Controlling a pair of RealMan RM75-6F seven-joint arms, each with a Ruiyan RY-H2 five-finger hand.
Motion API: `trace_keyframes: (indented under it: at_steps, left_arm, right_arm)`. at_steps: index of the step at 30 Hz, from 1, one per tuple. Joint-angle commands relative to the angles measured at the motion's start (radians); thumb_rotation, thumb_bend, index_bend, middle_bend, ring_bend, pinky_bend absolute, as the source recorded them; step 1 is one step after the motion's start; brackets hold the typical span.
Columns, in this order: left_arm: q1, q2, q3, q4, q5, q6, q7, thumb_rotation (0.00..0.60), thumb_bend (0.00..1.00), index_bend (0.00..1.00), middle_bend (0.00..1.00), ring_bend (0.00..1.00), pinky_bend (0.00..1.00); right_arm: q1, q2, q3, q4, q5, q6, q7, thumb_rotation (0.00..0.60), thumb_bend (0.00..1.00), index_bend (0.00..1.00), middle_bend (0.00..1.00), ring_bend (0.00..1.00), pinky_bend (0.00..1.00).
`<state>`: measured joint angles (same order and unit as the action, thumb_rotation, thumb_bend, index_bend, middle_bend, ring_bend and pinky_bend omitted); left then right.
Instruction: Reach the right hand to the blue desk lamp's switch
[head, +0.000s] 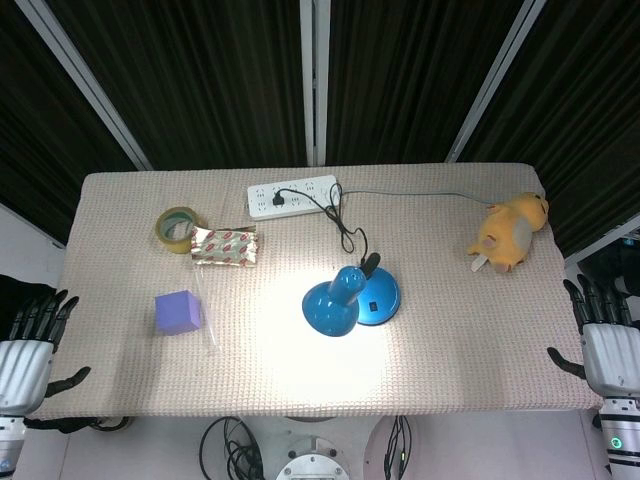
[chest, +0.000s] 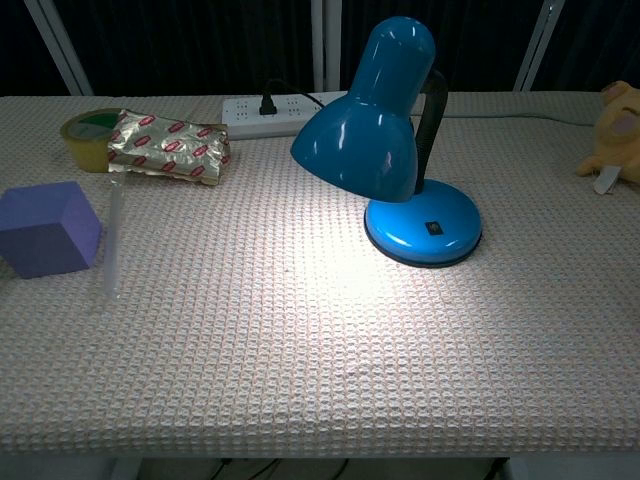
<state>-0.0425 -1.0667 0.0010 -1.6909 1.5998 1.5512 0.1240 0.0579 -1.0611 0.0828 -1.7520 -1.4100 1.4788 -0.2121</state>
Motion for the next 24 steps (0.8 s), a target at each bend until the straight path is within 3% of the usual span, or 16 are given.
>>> trace_keyframes:
  at_steps: [1,12,13,15,16,18,21,24]
  left_arm:
    - [0.000,0.000,-0.002,-0.001,-0.001,0.002,0.001,0.600,0.10,0.05,0.00,0.00,0.04]
    - [0.000,0.005,-0.002,-0.008,-0.005,0.000,0.009,0.600,0.10,0.05,0.00,0.00,0.04]
    - [-0.001,0.006,-0.004,-0.009,-0.005,0.001,0.010,0.600,0.10,0.05,0.00,0.00,0.04]
    - [-0.003,0.004,-0.007,-0.008,-0.009,-0.001,0.009,0.600,0.10,0.05,0.00,0.00,0.04]
    - [-0.004,0.003,-0.007,-0.006,-0.012,-0.005,0.009,0.600,0.10,0.05,0.00,0.00,0.04]
    - [-0.005,-0.001,-0.006,-0.002,-0.016,-0.012,0.010,0.600,0.10,0.05,0.00,0.00,0.04]
    - [-0.006,-0.009,-0.005,0.006,-0.020,-0.017,0.004,0.600,0.10,0.05,0.00,0.00,0.04]
    - [-0.010,-0.018,-0.002,0.014,-0.021,-0.028,0.006,0.600,0.10,0.05,0.00,0.00,0.04]
  right_arm:
    - [0.000,-0.002,0.000,0.004,0.001,-0.001,0.003,0.600,0.08,0.00,0.00,0.00,0.00]
    - [0.000,-0.005,-0.009,0.033,-0.061,0.021,0.044,0.600,0.09,0.00,0.00,0.00,0.00]
    - [0.002,-0.005,-0.010,0.038,-0.068,0.021,0.047,0.600,0.09,0.00,0.05,0.04,0.07]
    - [0.011,-0.015,-0.004,0.056,-0.090,0.029,0.065,0.600,0.11,0.00,0.32,0.29,0.38]
    - [0.015,-0.019,-0.008,0.059,-0.097,0.019,0.084,0.600,0.13,0.00,0.56,0.52,0.63]
    - [0.029,-0.020,-0.021,0.060,-0.112,-0.012,0.114,0.600,0.14,0.00,0.88,0.81,0.87]
    - [0.047,-0.053,-0.021,0.079,-0.138,-0.019,0.060,0.600,0.14,0.00,0.98,0.91,0.90]
    - [0.080,-0.083,-0.048,0.049,-0.166,-0.086,0.001,0.600,0.15,0.00,1.00,0.95,0.93]
